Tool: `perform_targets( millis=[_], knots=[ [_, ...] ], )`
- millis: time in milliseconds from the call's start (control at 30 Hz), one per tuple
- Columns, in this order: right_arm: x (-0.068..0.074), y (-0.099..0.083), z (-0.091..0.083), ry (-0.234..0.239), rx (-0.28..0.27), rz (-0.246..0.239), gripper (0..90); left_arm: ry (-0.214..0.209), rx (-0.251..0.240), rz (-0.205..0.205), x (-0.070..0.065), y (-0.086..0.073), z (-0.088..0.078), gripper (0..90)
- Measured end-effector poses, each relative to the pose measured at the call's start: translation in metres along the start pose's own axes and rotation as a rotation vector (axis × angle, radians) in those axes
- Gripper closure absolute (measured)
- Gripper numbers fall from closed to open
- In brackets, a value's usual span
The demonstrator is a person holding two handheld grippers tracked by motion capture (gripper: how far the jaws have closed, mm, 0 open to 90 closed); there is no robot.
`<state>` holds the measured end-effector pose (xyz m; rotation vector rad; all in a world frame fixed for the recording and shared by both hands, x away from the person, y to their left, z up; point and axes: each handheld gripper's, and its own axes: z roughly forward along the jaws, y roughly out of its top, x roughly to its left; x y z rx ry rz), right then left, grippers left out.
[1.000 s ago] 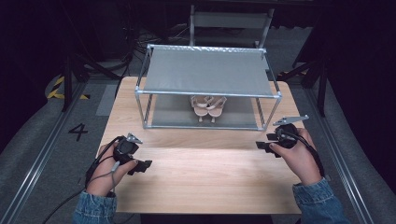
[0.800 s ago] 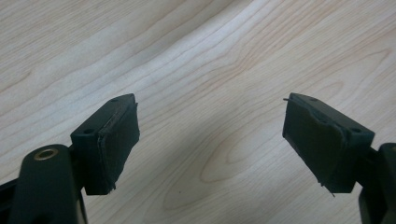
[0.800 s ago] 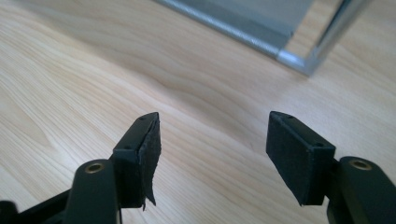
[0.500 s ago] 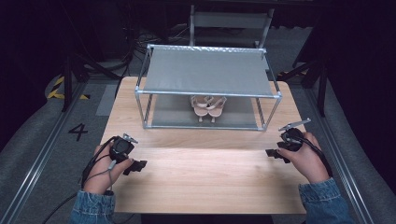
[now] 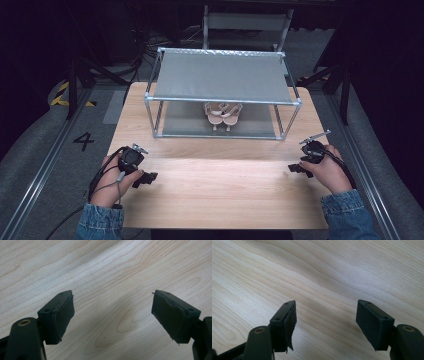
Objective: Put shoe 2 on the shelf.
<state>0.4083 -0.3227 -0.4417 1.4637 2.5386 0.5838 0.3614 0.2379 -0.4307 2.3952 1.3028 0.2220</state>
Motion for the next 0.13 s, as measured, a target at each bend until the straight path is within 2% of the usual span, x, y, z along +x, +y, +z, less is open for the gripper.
perform_targets(
  millis=[133],
  knots=[
    [-0.0007,-0.0011,0.0001,-0.003,0.001,0.003,32.4,0.004,-0.002,0.004,0.0003,0.0013,-0.0005,19.0]
  ],
)
